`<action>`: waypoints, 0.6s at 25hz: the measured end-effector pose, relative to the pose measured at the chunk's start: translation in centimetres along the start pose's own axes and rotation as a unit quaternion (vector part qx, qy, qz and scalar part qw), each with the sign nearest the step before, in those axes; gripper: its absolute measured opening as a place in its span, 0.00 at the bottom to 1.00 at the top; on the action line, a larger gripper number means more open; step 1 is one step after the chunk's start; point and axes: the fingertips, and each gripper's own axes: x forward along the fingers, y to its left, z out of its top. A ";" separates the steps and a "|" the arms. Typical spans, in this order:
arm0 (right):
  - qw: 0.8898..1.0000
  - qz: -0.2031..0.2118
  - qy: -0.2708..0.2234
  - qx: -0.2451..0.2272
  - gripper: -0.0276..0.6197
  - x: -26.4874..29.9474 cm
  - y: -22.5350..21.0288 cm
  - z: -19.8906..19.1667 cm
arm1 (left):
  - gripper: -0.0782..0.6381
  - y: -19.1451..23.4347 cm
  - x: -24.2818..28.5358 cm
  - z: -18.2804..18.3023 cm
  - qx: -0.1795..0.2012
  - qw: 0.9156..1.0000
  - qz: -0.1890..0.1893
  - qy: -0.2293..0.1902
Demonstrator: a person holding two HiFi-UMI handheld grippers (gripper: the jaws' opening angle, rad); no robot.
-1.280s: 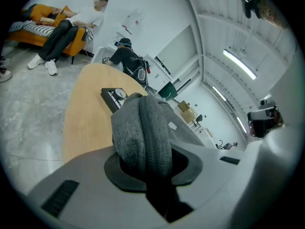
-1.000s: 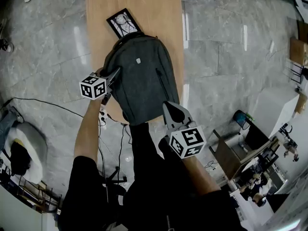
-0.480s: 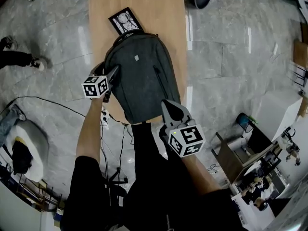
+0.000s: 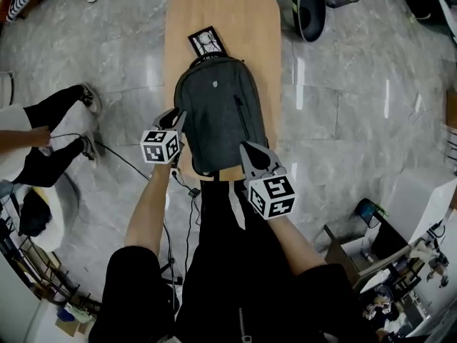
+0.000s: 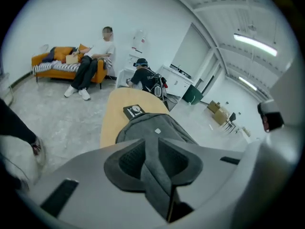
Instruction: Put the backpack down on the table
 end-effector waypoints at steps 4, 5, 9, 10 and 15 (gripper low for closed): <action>0.999 0.034 -0.002 -0.032 0.06 -3.1 1.6 -0.3 | 0.16 -5.3 -4.6 -0.4 0.068 0.997 0.040 0.006; 0.999 0.041 -0.006 -0.034 0.06 -3.9 1.9 -0.3 | 0.15 -6.7 -5.6 -0.3 0.070 0.997 0.036 -0.001; 0.997 0.067 -0.022 -0.038 0.06 -6.2 2.2 -0.3 | 0.15 -11.2 -9.8 1.7 0.054 0.997 0.034 -0.044; 0.997 0.069 -0.022 -0.040 0.06 -7.0 2.1 -0.6 | 0.15 -12.7 -10.9 1.8 0.049 0.997 0.033 -0.051; 0.995 0.071 -0.063 -0.042 0.06 -11.6 1.5 -0.9 | 0.15 -19.5 -15.1 2.0 0.057 0.994 0.048 -0.085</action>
